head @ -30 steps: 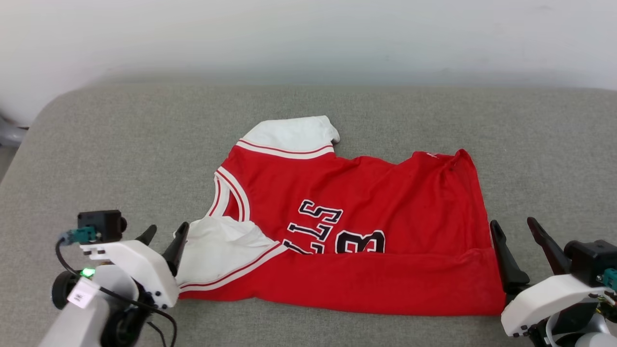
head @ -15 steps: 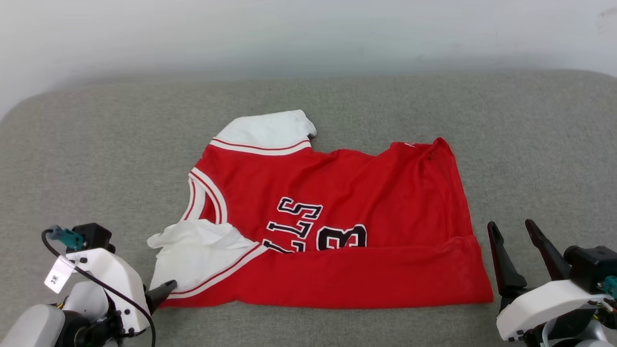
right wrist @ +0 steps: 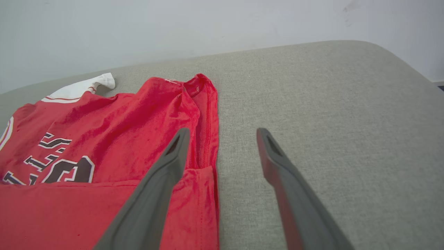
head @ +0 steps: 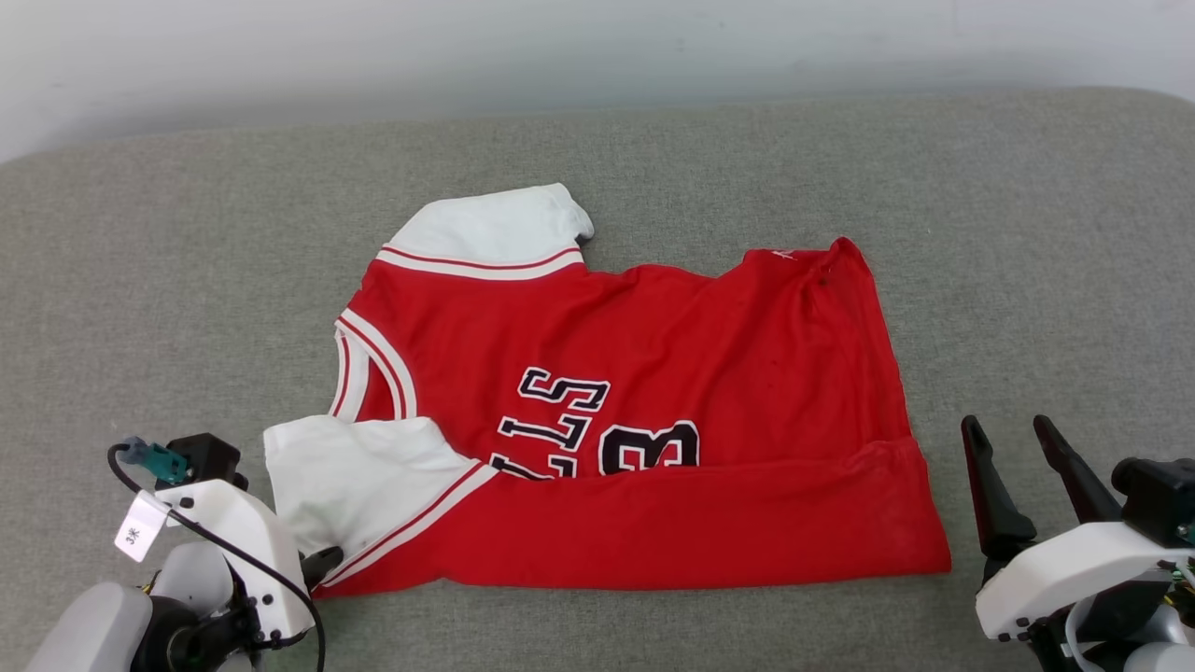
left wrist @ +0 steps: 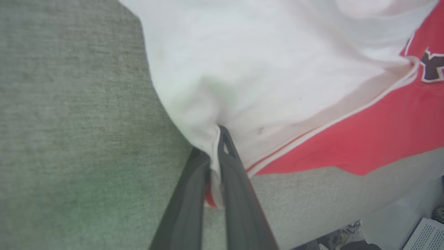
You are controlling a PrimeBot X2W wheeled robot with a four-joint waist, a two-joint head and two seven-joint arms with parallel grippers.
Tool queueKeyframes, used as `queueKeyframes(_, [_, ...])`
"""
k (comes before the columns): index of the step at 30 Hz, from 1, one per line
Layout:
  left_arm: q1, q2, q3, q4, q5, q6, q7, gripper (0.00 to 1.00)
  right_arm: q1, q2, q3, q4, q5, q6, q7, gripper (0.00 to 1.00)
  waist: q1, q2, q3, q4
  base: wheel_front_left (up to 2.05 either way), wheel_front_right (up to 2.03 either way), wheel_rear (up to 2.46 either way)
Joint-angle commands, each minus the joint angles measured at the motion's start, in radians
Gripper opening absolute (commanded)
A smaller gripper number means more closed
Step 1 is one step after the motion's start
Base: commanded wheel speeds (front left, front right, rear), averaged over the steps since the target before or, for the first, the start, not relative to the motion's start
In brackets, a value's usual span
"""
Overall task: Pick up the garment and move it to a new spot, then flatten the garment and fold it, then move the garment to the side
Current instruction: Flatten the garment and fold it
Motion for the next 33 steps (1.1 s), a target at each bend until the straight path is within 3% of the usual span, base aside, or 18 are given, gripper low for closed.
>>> queueKeyframes(1, [0.023, -0.029, -0.031, 0.024, 0.002, -0.012, 0.006, 0.0, -0.006, 0.002, -0.005, -0.004, 0.005, -0.001, 0.014, 1.0, 0.0, -0.0001, -0.004, 0.003, 0.0, 0.0, 0.0])
queueKeyframes(5, [0.007, -0.016, -0.02, 0.011, 0.022, -0.032, -0.043, 0.0, 0.0, -0.011, -0.034, -0.004, 0.027, -0.001, 0.078, 1.0, 0.0, -0.0001, -0.015, 0.014, 0.0, 0.0, 0.0])
queueKeyframes(12, [0.004, 0.029, 0.008, -0.09, 0.07, -0.028, -0.115, 0.0, 0.031, -0.056, -0.047, 0.003, 0.058, -0.001, 0.411, 1.0, 0.0, -0.0001, -0.036, 0.035, 0.0, 0.0, 0.0])
queueKeyframes(16, [0.012, 0.042, 0.012, -0.16, 0.088, -0.013, -0.13, 0.0, 0.034, -0.069, -0.014, -0.016, 0.076, -0.001, 0.545, 1.0, 0.0, -0.0001, -0.034, 0.047, 0.0, 0.0, 0.0])
queueKeyframes(21, [0.011, 0.048, 0.01, -0.217, 0.097, 0.003, -0.124, 0.0, -0.01, -0.084, 0.037, 0.015, 0.091, -0.001, 0.61, 1.0, 0.0, -0.0001, -0.01, 0.056, 0.0, 0.0, 0.0])
queueKeyframes(30, [-0.003, 0.034, 0.0, -0.23, 0.095, -0.002, -0.129, 0.0, -0.087, -0.08, 0.113, 0.178, 0.133, 0.0, 0.655, 1.0, 0.0, -0.0001, 0.039, 0.066, 0.0, 0.0, 0.0])
queueKeyframes(31, [-0.004, 0.033, 0.0, -0.227, 0.095, -0.003, -0.132, 0.0, -0.091, -0.081, 0.122, 0.188, 0.138, 0.0, 0.659, 0.7, 0.0, -0.0001, 0.041, 0.066, 0.0, 0.0, 0.0])
queueKeyframes(32, [-0.005, 0.032, -0.001, -0.226, 0.095, -0.006, -0.133, 0.0, -0.097, -0.082, 0.128, 0.192, 0.143, 0.0, 0.658, 0.27, 0.0, -0.0001, 0.043, 0.067, 0.0, 0.0, 0.0])
queueKeyframes(33, [-0.006, 0.031, -0.001, -0.224, 0.094, -0.007, -0.135, 0.0, -0.102, -0.083, 0.13, 0.194, 0.148, 0.0, 0.656, 0.0, 0.0, -0.0001, 0.043, 0.067, 0.0, 0.0, 0.0])
